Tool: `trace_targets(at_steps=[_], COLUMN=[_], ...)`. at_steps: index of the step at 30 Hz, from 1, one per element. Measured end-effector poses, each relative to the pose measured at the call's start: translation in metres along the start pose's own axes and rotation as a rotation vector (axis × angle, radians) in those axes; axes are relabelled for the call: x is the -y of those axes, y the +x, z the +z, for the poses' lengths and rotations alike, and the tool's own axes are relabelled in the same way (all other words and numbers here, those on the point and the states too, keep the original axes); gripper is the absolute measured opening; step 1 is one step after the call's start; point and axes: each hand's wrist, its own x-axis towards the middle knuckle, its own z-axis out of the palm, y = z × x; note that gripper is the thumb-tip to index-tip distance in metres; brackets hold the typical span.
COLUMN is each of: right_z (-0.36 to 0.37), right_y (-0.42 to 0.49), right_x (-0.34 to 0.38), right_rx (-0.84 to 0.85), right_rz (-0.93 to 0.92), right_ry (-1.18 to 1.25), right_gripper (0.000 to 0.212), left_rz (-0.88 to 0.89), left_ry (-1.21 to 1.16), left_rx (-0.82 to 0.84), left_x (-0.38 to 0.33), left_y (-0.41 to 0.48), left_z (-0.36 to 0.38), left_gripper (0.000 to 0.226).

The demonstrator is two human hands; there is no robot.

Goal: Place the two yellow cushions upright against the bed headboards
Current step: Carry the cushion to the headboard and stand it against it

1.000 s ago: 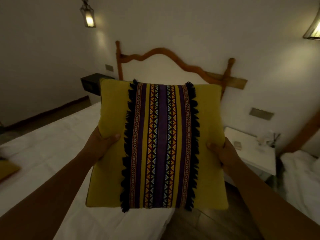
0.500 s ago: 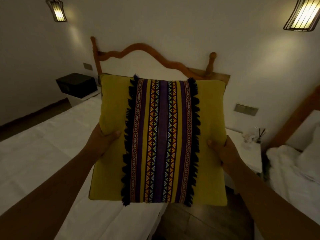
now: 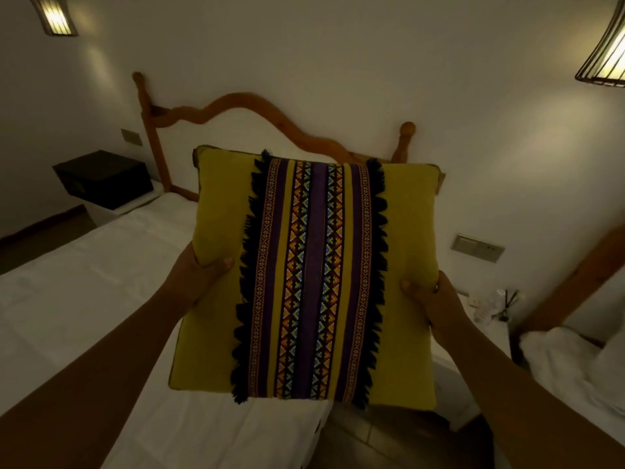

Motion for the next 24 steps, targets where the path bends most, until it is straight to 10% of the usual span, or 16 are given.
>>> trace_targets(at_steps=[24], right_z=[-0.071], right_y=[0.294], right_x=[-0.037], right_rx=[0.101], right_rz=[0.149], right_ry=[-0.056], right_gripper=[0.069], left_rz=[-0.163], left_ry=[0.052], left_rx=[0.067], left_x=[0.014], left_y=[0.206], left_z=[0.177], left_gripper=[0.073])
